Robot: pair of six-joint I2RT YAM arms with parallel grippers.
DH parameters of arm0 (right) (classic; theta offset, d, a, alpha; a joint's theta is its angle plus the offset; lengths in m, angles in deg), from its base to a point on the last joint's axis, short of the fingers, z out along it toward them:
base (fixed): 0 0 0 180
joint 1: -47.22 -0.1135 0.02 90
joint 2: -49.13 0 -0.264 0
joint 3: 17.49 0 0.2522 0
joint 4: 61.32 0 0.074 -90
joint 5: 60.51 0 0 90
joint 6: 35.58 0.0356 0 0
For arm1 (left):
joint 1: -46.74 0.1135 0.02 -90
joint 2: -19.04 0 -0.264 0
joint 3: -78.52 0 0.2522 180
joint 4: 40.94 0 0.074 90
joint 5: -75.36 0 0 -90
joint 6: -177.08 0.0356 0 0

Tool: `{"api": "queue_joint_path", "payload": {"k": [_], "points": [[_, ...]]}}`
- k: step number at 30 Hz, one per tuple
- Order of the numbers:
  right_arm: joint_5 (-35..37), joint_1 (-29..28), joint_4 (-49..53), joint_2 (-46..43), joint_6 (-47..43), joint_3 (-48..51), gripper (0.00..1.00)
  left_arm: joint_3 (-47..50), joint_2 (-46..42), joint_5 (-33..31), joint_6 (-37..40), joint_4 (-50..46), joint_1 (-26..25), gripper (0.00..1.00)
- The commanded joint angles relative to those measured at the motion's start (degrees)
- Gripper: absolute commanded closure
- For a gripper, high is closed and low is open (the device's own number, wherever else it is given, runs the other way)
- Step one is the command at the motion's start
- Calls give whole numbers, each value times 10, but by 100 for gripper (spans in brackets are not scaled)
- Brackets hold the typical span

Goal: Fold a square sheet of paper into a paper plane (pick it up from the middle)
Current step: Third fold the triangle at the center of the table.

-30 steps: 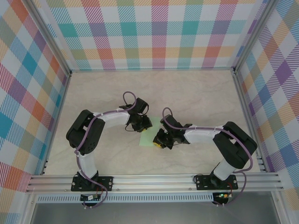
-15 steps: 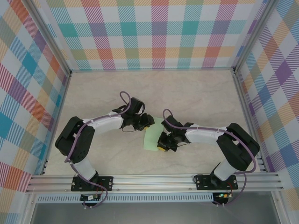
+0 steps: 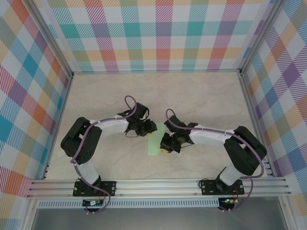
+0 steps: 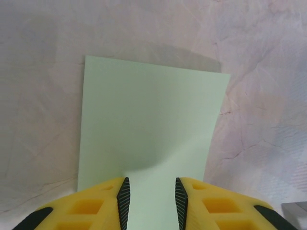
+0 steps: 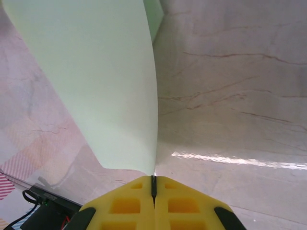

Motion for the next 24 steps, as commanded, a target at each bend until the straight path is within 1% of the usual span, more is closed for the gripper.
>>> {"api": "queue_joint_path", "payload": {"k": [1, 9, 15, 24], "points": [[7, -5, 0, 14, 0, -24, 96, -12, 11, -18, 19, -25, 8, 67], [4, -5, -18, 35, 0, -46, 96, -14, 38, -7, 22, -31, 8, 68], [6, -5, -30, 62, -4, -66, 96, -16, 36, -2, 26, -34, 8, 68], [19, -5, -82, 101, 3, -81, 96, -24, 32, 1, 33, -47, 8, 68]]}}
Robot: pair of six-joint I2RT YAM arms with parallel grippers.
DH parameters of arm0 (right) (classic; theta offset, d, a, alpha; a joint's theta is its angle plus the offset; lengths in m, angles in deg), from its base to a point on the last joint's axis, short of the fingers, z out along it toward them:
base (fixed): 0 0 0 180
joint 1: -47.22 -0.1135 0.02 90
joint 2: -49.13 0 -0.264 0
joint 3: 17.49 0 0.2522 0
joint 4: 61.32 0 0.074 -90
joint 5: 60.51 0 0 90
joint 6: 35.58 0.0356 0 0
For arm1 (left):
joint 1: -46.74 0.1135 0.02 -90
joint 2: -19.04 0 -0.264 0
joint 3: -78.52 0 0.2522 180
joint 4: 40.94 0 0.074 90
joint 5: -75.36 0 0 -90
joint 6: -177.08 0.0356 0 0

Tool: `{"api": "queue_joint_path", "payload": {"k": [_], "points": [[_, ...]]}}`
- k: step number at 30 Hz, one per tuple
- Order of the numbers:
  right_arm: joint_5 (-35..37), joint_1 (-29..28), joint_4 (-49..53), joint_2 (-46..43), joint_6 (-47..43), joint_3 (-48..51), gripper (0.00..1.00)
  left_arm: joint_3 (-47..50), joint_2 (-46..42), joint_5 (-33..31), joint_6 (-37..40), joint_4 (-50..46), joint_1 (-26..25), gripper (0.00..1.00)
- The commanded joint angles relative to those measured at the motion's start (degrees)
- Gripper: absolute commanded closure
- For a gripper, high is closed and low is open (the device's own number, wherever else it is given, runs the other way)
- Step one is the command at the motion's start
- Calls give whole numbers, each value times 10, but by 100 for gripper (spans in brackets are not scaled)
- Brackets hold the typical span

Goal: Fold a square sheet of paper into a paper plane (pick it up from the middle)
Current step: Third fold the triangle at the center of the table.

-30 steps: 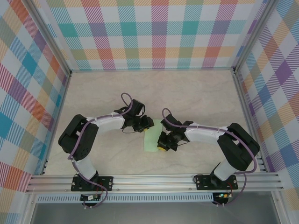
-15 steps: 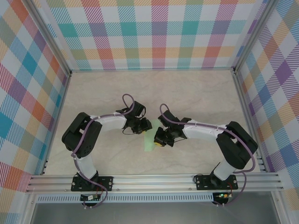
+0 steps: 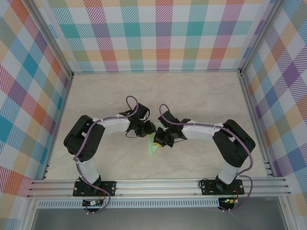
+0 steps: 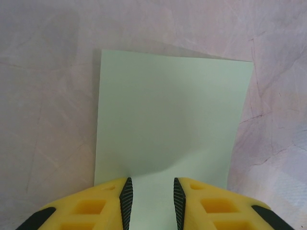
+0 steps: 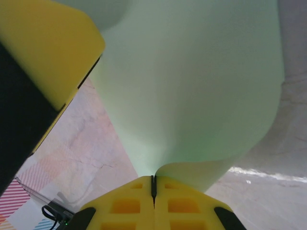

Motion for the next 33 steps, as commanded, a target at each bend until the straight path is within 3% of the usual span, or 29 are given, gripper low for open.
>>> {"api": "queue_joint_path", "payload": {"k": [1, 33], "points": [[7, -5, -26, 19, 1, -18, 96, -13, 6, 5, 12, -29, 6, 68], [-2, -5, -74, 52, -36, -23, 96, -19, 7, 12, 13, -30, 6, 68]]}}
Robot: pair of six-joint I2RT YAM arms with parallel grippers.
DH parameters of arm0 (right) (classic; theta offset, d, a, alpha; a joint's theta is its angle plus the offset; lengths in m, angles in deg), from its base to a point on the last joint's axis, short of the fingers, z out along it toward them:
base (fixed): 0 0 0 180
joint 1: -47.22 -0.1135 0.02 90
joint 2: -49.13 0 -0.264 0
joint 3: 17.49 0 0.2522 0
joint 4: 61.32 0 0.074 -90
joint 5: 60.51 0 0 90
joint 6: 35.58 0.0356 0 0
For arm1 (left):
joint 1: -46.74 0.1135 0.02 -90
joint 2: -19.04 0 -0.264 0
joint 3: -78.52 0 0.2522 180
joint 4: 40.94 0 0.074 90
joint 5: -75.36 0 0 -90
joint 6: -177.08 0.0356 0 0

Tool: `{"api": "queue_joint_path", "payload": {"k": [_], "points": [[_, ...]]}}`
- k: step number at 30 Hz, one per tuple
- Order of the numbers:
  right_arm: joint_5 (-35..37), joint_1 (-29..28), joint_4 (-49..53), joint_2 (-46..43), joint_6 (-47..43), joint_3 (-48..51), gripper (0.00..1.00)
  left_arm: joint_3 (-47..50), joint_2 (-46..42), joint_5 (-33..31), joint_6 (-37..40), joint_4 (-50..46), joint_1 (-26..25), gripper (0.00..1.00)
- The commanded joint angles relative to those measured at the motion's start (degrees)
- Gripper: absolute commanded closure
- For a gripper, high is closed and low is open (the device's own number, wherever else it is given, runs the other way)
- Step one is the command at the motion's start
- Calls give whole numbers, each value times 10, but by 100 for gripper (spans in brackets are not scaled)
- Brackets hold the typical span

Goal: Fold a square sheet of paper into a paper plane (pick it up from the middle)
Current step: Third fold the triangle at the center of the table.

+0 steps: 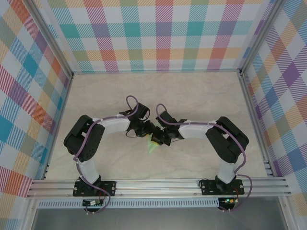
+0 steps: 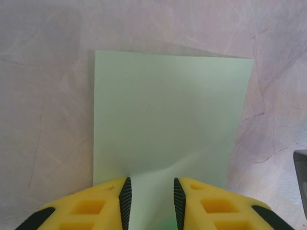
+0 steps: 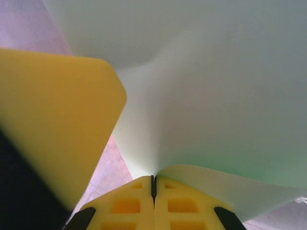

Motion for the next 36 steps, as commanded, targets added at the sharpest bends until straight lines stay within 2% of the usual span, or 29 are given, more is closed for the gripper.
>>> {"api": "queue_joint_path", "payload": {"k": [1, 36], "points": [[-7, -5, -18, 9, -20, -13, 96, -14, 7, 12, 10, -19, 6, 68], [-7, -5, -58, 26, -24, -9, 96, -10, 10, 18, 7, -19, 6, 68]]}}
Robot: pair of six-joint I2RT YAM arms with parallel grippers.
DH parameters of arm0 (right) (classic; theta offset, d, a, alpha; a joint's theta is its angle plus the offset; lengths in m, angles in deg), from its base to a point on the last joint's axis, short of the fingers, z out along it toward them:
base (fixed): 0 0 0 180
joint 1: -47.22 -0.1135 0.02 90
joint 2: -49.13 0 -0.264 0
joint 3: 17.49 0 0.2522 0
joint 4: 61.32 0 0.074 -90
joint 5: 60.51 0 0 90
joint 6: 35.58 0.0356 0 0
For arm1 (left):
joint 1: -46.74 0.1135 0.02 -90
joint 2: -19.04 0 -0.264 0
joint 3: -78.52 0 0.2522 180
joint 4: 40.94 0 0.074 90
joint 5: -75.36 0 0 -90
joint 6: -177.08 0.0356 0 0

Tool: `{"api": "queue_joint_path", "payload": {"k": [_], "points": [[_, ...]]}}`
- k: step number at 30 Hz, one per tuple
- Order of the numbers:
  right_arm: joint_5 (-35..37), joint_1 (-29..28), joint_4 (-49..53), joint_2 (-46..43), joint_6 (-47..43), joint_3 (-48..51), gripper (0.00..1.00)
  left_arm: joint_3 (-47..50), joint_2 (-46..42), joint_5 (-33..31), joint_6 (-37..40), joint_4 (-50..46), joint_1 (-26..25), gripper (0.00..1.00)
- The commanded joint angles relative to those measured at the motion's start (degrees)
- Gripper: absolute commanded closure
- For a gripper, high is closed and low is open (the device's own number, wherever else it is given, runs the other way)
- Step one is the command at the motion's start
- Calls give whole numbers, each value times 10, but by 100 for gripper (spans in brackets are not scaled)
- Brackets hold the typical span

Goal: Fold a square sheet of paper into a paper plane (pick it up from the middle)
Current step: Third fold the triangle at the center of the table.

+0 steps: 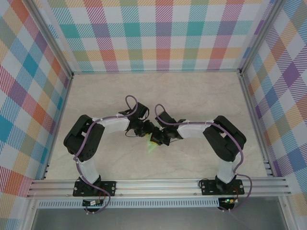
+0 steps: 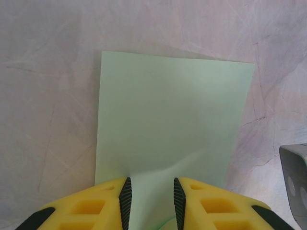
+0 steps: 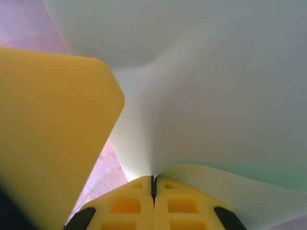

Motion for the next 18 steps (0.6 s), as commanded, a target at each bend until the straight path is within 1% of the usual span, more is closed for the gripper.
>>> {"api": "queue_joint_path", "payload": {"k": [1, 8, 13, 18], "points": [[4, -5, -44, 5, -8, -2, 96, -10, 10, 14, 7, -19, 2, 68], [7, -5, -54, 6, -5, 4, 96, -10, 7, 14, 6, -19, 2, 68], [12, -5, -40, 12, -1, 3, 96, -16, -9, 17, 0, -14, 2, 68], [16, -5, -29, 16, 0, 3, 96, -34, -30, -9, -2, -19, 4, 68]]}}
